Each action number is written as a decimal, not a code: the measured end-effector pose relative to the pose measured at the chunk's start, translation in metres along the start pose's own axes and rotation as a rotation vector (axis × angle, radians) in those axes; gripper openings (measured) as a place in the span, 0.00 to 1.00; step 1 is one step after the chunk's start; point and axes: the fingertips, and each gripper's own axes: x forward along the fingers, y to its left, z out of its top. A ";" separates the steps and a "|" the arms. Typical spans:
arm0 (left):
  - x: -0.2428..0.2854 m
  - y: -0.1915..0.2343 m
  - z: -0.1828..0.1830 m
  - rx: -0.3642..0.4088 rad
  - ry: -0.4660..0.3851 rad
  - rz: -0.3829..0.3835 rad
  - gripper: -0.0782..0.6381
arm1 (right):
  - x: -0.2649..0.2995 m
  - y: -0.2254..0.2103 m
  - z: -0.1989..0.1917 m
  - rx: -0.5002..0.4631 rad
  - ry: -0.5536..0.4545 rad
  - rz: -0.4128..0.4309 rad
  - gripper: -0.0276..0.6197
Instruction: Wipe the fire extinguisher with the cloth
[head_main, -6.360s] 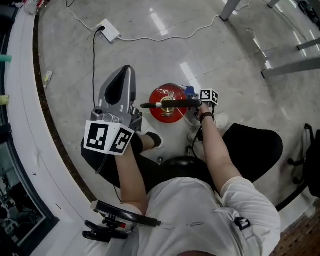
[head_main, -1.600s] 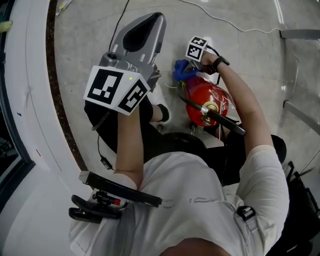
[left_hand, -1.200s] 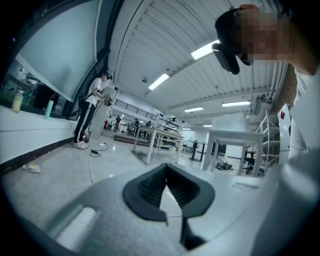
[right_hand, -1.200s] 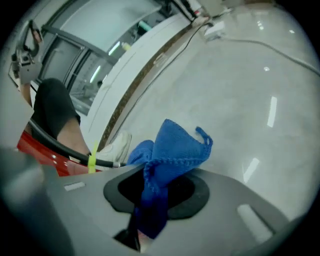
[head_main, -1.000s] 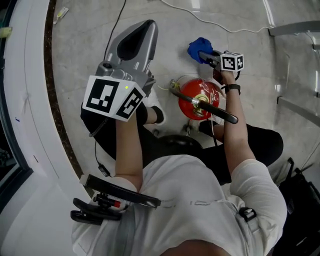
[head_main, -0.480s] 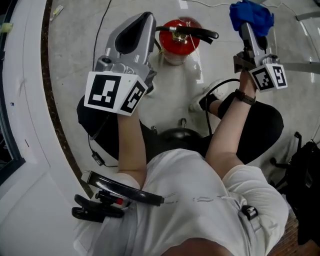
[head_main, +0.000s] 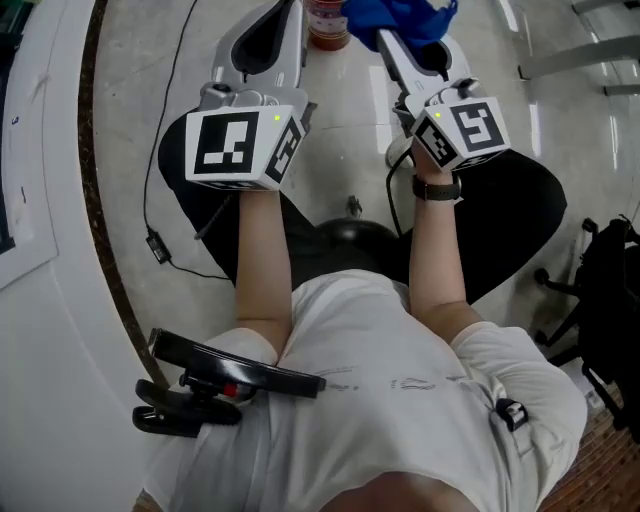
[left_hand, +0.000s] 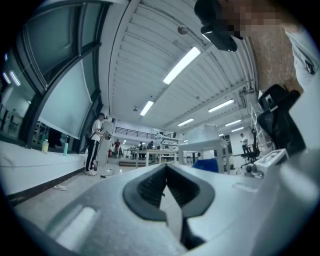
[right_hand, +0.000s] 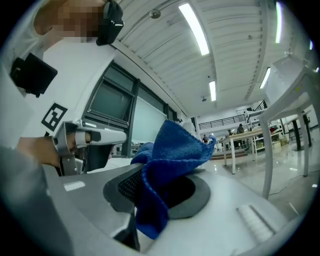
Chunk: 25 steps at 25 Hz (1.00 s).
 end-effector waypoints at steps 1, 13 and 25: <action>-0.004 -0.011 0.009 0.017 -0.020 -0.003 0.11 | -0.009 0.005 0.003 -0.011 0.006 -0.011 0.21; -0.019 -0.049 0.032 0.014 -0.071 -0.031 0.11 | -0.052 0.010 0.029 -0.037 0.032 -0.109 0.21; -0.036 -0.044 0.015 -0.003 -0.022 -0.024 0.11 | -0.050 0.023 0.016 0.024 0.025 -0.097 0.21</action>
